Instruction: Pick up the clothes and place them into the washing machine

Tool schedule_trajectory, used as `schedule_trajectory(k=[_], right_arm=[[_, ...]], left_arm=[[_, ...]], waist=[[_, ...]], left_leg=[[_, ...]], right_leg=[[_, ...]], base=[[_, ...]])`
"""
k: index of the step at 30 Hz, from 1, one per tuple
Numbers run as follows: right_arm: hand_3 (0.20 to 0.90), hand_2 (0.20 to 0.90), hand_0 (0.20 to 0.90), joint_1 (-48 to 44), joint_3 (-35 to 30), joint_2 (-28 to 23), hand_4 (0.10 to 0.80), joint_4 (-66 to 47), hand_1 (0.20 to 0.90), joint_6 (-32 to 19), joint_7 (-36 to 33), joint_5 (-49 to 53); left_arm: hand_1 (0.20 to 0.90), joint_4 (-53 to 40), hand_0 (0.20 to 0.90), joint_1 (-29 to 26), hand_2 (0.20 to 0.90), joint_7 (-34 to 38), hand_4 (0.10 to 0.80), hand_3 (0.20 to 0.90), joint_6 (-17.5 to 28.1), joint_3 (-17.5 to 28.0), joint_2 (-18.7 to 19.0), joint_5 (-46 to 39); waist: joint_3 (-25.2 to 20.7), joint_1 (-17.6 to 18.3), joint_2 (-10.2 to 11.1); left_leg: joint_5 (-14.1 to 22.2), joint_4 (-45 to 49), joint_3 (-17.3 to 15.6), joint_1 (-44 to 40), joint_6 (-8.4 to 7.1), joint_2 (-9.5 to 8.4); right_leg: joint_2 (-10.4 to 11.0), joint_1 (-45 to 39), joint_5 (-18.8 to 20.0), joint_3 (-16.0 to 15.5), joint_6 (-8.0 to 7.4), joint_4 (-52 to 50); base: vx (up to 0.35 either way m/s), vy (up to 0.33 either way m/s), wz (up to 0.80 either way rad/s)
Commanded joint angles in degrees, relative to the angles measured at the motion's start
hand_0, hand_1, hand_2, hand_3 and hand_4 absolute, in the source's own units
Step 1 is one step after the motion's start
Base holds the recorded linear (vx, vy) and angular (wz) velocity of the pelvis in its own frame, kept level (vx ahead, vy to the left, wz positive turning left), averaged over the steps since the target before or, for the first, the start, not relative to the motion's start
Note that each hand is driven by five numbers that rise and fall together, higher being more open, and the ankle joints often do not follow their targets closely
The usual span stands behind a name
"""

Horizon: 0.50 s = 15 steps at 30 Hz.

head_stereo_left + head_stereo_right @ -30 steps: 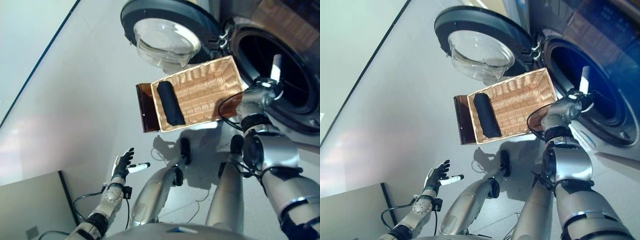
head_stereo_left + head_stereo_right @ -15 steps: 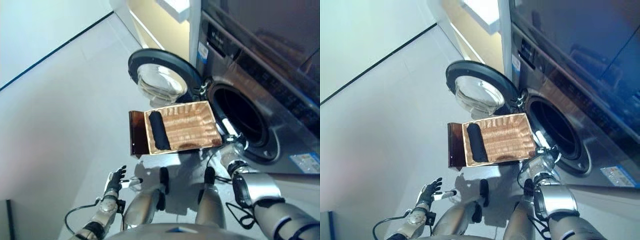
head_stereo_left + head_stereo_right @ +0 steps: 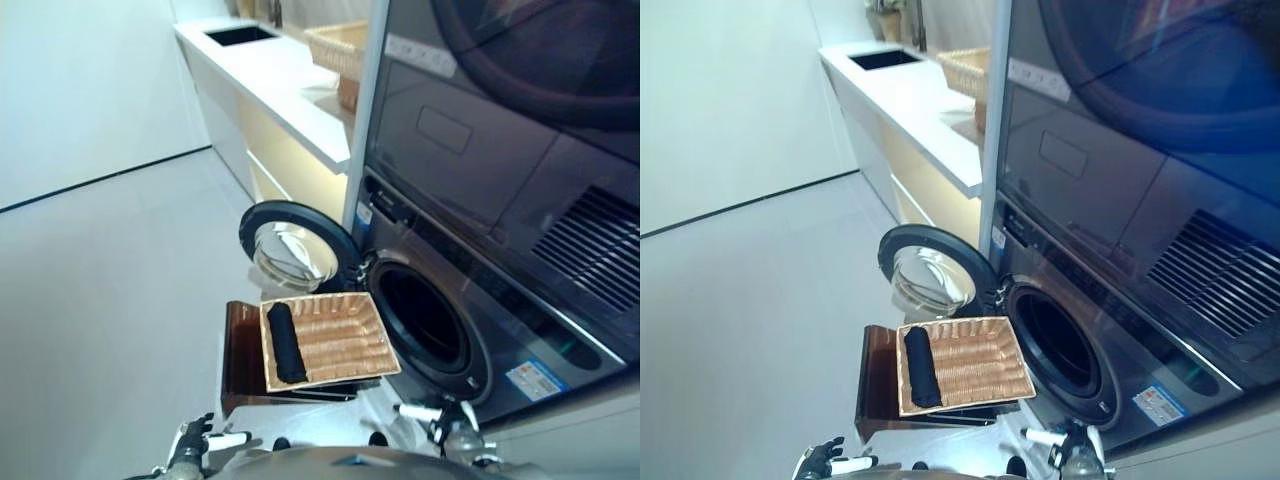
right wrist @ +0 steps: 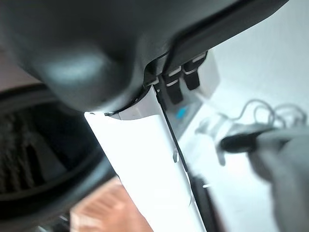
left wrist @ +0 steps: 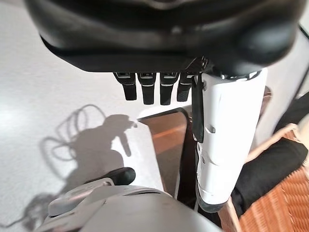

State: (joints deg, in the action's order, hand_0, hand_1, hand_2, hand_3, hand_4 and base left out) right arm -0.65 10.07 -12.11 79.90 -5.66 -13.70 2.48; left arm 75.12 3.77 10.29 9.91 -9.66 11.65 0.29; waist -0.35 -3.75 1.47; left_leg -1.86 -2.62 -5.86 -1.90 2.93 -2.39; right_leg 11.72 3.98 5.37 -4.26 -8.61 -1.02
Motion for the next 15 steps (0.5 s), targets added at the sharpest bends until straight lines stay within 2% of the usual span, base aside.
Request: schedule_trajectory(k=[1, 4, 6, 7, 9, 11, 12, 13, 15], right_arm=[[0.9, 0.9, 0.9, -1.21, -0.27, -1.01, 0.8, 0.81, 0.9, 0.91, -0.57, -3.22], [0.9, 0.9, 0.9, -0.2, -0.92, -1.22, 0.8, 1.97, 0.9, 1.29, -0.6, -3.35], [0.9, 0.9, 0.9, -0.09, -1.04, -1.65, 0.8, 1.74, 0.9, 1.13, -0.98, -2.34], [0.9, 0.9, 0.9, -0.27, -1.07, -1.75, 0.8, 1.28, 0.9, 0.9, -1.16, -1.63], [0.9, 0.9, 0.9, -0.81, -1.0, -1.61, 0.8, 0.6, 0.9, 0.39, -1.17, -0.29], [0.9, 0.9, 0.9, -1.04, -1.15, -1.43, 0.8, 0.32, 0.9, 0.16, -1.32, 0.38], [0.9, 0.9, 0.9, -1.24, -0.65, -1.11, 0.8, 0.04, 0.9, -0.22, -1.26, 1.29], [0.9, 0.9, 0.9, -1.18, -0.24, -1.04, 0.8, 0.24, 0.9, -0.39, -1.19, 1.6], [0.9, 0.9, 0.9, -0.97, 0.07, -0.88, 0.8, 0.21, 0.9, -0.84, -1.21, 2.62]], left_arm=[[0.9, 1.56, 0.9, -1.84, 0.9, 0.74, 0.8, 0.9, 1.3, 1.67, -0.25, 1.78], [0.9, 1.83, 0.9, -2.86, 0.9, 0.27, 0.8, 0.9, 0.9, 1.18, 0.11, 2.44], [0.9, 1.11, 0.9, -3.37, 0.9, 0.1, 0.8, 0.9, 0.87, 0.39, 0.53, 2.11], [0.9, 0.74, 0.9, -3.5, 0.9, -0.09, 0.8, 0.9, 0.96, 0.06, 0.79, 1.99], [0.9, 0.38, 0.9, -4.07, 0.9, 0.07, 0.8, 0.9, 0.83, -0.07, 1.46, 1.67], [0.9, 0.85, 0.9, -4.15, 0.9, 0.25, 0.8, 0.9, 0.91, 0.2, 1.73, 1.98], [0.9, 1.83, 0.9, -4.66, 0.9, 0.46, 0.8, 0.9, 0.79, -0.2, 2.21, 3.16], [0.9, 2.19, 0.9, -5.0, 0.9, 0.47, 0.8, 0.9, 0.82, -0.48, 2.42, 3.53], [0.9, 2.6, 0.9, -5.67, 0.9, 0.81, 0.8, 0.9, 1.04, -0.49, 2.49, 4.06]], waist=[[-0.41, 1.03, -0.55], [0.17, 1.45, -0.41], [1.71, 2.33, -0.59], [2.74, 2.85, -1.0], [4.19, 3.46, -1.49], [4.33, 3.82, -1.34], [3.86, 4.99, -0.68], [3.61, 5.72, -0.37], [2.27, 6.81, 0.76]], left_leg=[[4.25, 2.22, 1.94, 1.09, -3.32, -1.06], [4.99, 2.95, 2.28, -0.06, -1.85, -1.38], [4.91, 2.79, 3.28, -1.44, -0.46, -1.8], [4.57, 2.43, 3.69, -2.29, 0.11, -1.68], [4.19, 1.93, 4.51, -3.32, 0.54, -1.35], [4.19, 1.78, 4.82, -3.69, 0.45, -1.51], [4.02, 1.79, 6.06, -3.2, 0.06, -2.05], [4.18, 1.57, 6.87, -3.35, -0.24, -2.33], [4.89, 1.29, 7.88, -3.2, -0.61, -3.77]], right_leg=[[1.4, -1.08, -1.95, -1.16, -1.02, -3.43], [1.32, 0.71, -2.2, -0.6, -1.02, -11.9], [0.8, 4.8, 1.79, 1.73, -0.58, -21.66], [-0.19, 6.83, 2.98, 3.1, -0.06, -26.24], [-2.7, 10.4, 2.28, 3.74, 1.12, -31.13], [-3.44, 11.03, 1.26, 3.87, 1.47, -31.29], [-8.27, 11.4, -2.07, 5.52, 2.29, -25.12], [-9.96, 10.61, -3.45, 6.06, 2.36, -20.89], [-11.71, 9.14, -2.43, 8.6, 2.24, -9.41]], base=[[0.049, 0.086, -0.05], [-0.007, 0.106, -0.14], [-0.063, 0.126, -0.01], [-0.092, 0.137, 0.09], [-0.064, 0.091, 0.2], [0.031, 0.017, 0.14], [0.104, -0.03, 0.18], [0.131, -0.078, 0.19], [0.142, -0.107, 0.57]])
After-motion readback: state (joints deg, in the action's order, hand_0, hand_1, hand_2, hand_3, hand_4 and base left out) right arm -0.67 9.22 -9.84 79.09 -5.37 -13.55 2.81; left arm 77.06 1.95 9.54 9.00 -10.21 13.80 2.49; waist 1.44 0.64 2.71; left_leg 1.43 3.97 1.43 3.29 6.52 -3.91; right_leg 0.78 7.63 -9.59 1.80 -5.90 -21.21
